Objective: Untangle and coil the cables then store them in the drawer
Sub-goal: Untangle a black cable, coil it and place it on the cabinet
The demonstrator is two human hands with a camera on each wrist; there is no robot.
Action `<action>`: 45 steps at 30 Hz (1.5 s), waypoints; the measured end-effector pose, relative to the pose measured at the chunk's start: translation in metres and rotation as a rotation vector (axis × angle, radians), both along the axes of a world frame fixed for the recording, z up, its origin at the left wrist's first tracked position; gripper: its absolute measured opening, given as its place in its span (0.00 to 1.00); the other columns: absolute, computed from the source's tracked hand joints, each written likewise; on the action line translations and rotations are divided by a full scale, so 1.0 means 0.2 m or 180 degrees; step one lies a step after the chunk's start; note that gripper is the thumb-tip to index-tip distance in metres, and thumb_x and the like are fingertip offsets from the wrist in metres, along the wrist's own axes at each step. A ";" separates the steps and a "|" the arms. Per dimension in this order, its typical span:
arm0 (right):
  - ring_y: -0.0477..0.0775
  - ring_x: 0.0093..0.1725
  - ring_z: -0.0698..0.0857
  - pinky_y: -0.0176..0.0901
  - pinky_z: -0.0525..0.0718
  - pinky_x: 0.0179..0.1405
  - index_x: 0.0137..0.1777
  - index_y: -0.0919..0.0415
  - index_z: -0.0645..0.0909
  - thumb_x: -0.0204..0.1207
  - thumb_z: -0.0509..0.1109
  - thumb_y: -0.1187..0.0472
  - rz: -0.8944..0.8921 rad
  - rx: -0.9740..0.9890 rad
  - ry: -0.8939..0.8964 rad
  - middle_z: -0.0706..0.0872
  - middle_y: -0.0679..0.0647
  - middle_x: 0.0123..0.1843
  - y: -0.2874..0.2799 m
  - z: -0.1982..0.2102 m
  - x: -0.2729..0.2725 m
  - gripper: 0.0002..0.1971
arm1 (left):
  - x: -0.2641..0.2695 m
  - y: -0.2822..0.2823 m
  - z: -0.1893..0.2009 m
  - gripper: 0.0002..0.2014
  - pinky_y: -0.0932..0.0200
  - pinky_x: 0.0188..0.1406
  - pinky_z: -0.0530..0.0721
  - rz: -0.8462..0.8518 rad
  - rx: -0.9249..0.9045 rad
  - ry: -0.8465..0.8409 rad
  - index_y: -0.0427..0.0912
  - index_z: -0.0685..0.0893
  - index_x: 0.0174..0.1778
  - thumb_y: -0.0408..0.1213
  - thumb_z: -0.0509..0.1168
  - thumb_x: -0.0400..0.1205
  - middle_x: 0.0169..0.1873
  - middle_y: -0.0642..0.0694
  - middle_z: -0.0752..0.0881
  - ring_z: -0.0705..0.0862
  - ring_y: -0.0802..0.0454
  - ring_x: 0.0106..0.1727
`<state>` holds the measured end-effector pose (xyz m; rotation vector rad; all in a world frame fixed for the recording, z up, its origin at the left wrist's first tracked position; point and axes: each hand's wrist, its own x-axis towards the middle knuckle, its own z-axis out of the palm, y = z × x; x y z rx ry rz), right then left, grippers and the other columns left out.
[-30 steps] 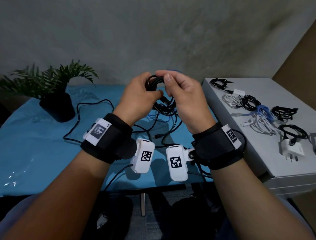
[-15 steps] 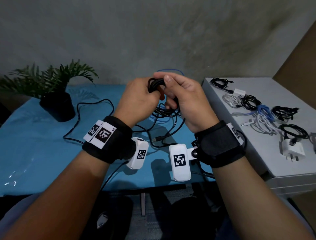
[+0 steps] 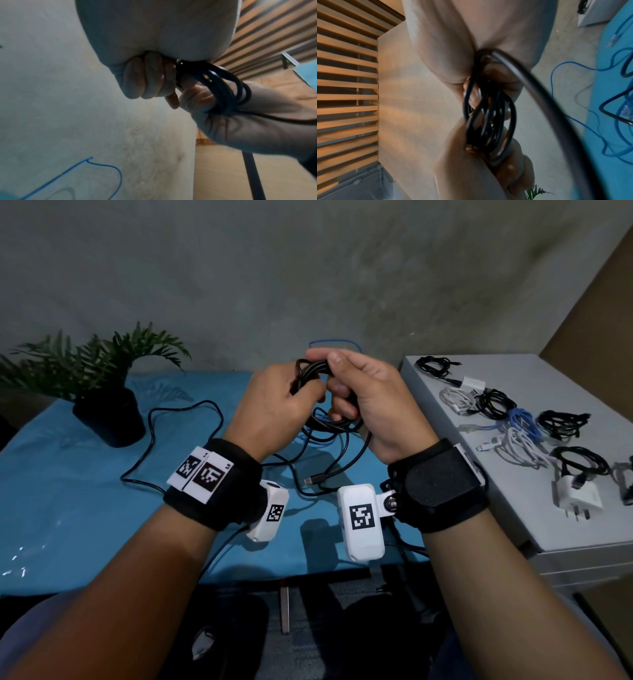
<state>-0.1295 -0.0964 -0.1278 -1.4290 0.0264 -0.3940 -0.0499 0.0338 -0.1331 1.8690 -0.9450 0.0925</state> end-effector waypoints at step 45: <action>0.62 0.41 0.92 0.48 0.90 0.47 0.59 0.59 0.87 0.84 0.71 0.52 0.0422 -0.1681 0.1400 0.92 0.56 0.46 -0.22 0.09 -0.18 0.12 | 0.08 0.06 0.08 0.18 0.46 0.43 0.72 0.0318 0.0681 -0.0548 0.35 0.79 0.60 0.44 0.50 0.94 0.44 0.42 0.86 0.81 0.42 0.45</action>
